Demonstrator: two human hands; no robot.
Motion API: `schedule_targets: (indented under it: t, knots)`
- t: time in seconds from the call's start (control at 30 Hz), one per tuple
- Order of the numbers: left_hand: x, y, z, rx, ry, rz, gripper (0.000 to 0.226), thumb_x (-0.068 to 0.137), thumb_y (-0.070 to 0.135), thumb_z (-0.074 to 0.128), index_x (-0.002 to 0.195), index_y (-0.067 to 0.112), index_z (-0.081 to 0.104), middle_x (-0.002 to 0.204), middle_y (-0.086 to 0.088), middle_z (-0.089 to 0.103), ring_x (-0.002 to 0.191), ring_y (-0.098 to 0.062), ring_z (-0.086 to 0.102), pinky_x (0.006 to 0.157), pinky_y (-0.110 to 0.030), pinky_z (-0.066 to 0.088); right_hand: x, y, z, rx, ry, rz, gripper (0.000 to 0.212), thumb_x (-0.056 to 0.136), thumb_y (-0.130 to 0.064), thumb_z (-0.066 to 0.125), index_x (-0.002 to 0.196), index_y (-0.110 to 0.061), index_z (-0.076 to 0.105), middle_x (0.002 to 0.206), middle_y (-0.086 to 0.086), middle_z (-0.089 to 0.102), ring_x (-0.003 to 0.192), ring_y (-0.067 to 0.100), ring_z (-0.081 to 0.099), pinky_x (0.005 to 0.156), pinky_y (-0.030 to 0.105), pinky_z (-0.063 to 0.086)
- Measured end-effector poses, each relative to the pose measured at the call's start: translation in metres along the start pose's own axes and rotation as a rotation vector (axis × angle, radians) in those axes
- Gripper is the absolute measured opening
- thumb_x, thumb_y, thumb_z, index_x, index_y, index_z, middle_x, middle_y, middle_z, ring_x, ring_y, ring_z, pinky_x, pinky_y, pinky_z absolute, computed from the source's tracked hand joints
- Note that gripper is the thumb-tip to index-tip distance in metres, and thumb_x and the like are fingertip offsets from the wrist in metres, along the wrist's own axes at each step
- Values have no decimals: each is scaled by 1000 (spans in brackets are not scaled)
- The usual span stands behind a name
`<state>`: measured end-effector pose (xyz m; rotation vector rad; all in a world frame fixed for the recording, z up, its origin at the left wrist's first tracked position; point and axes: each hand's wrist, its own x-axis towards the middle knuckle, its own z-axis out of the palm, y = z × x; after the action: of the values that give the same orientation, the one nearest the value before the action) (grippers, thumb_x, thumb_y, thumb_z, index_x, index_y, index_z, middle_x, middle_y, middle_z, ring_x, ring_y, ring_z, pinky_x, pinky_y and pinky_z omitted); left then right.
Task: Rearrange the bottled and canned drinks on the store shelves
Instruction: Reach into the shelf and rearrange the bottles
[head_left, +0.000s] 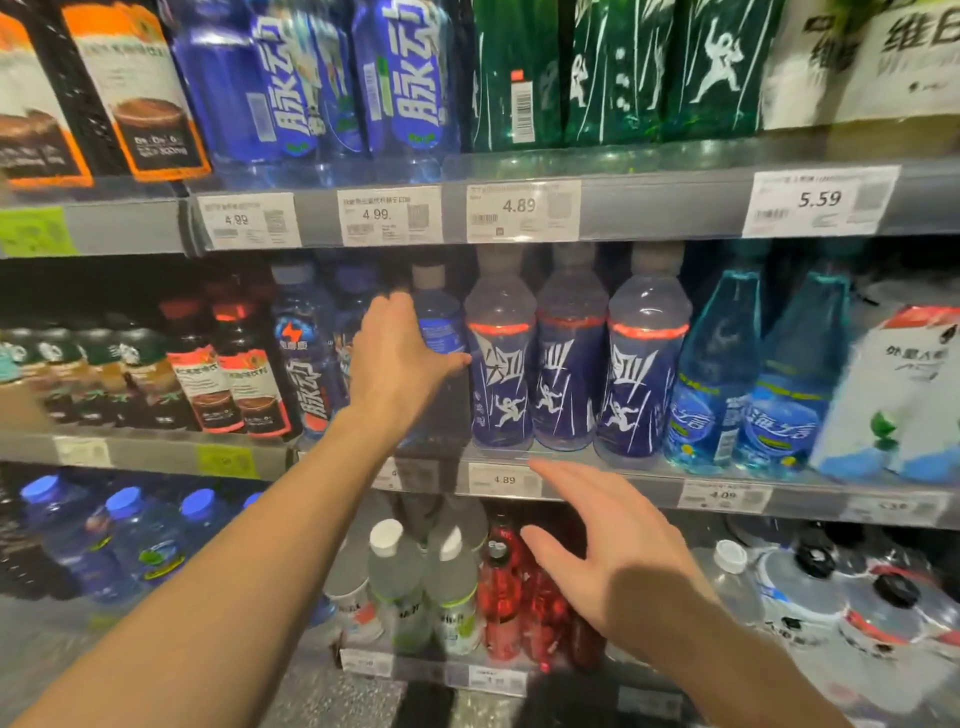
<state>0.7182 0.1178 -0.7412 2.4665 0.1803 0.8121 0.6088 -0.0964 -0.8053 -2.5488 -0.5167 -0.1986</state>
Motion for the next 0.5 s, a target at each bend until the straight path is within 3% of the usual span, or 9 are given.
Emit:
schedule_targets:
  t: [0.1, 0.17, 0.33, 0.43, 0.5]
  knots:
    - [-12, -5, 1, -90, 113, 80, 61, 62, 35, 93, 107, 9, 60, 104, -4, 54, 92, -21, 52, 71, -26, 34, -7, 10, 8, 23, 24, 1, 60, 97, -54, 52, 152, -48, 28, 149, -33, 34, 137, -12, 23, 95, -5, 7]
    - [-22, -8, -1, -147, 186, 130, 63, 60, 33, 94, 112, 14, 62, 104, 2, 53, 91, -15, 52, 74, -25, 37, -12, 13, 11, 44, 35, -10, 61, 97, -54, 53, 152, -47, 29, 148, -34, 34, 134, -15, 25, 106, 6, 18]
    - [-46, -12, -5, -147, 322, 161, 73, 60, 41, 93, 124, 24, 62, 120, 5, 60, 104, -15, 59, 79, -39, 53, -18, 13, 17, 125, 116, -28, 58, 94, -50, 61, 148, -43, 42, 139, -35, 43, 128, -17, 33, 109, 13, 26]
    - [-50, -16, -15, -91, 427, 272, 72, 57, 46, 91, 118, 16, 65, 116, -1, 64, 97, -25, 58, 81, -32, 41, -19, 7, 19, 164, 169, -40, 58, 89, -53, 60, 144, -41, 49, 136, -31, 52, 129, -11, 43, 112, 21, 35]
    - [-53, -16, -24, -86, 489, 352, 71, 59, 48, 88, 116, 12, 65, 114, -6, 65, 95, -29, 57, 84, -33, 38, -20, -1, 16, 187, 207, -61, 59, 86, -53, 59, 143, -41, 50, 135, -31, 55, 128, -11, 46, 110, 20, 37]
